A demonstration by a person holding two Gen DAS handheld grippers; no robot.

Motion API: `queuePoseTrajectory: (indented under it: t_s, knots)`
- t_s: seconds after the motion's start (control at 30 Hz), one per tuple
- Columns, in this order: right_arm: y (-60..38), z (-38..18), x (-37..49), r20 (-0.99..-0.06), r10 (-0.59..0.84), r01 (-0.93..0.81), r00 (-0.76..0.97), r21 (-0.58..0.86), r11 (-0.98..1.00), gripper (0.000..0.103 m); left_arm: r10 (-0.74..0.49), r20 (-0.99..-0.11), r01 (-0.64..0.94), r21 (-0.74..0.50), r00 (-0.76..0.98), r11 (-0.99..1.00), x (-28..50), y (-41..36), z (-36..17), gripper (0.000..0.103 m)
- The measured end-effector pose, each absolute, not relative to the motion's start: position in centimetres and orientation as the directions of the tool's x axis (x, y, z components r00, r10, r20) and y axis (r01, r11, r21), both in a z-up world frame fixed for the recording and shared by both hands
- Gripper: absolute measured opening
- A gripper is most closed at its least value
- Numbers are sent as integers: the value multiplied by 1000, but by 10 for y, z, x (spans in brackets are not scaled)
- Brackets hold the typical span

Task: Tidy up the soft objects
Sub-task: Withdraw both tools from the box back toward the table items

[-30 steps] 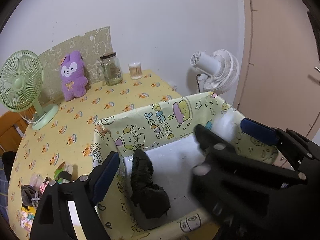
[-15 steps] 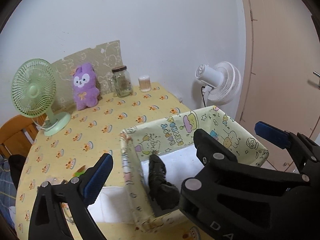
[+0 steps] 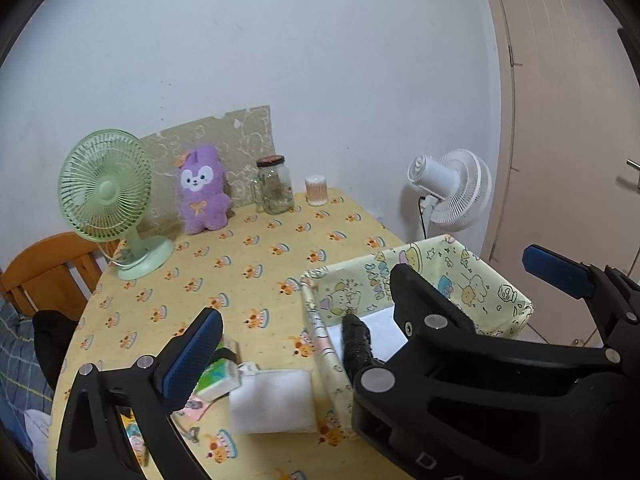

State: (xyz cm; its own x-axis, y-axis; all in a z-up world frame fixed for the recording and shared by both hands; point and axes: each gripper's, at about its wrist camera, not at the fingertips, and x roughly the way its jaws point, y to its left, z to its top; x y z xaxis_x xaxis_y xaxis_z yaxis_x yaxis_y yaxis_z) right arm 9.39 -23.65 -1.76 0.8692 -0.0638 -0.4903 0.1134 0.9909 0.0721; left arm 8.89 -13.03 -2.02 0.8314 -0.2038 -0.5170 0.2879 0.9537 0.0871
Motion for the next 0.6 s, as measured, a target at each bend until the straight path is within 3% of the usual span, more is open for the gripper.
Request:
queuePoseTrajectory:
  t_s: [0.6]
  knots:
    - [-181, 0, 69, -437, -25, 44, 899, 35, 998, 103, -194, -471, 251, 61, 861, 966, 62, -79, -7, 103]
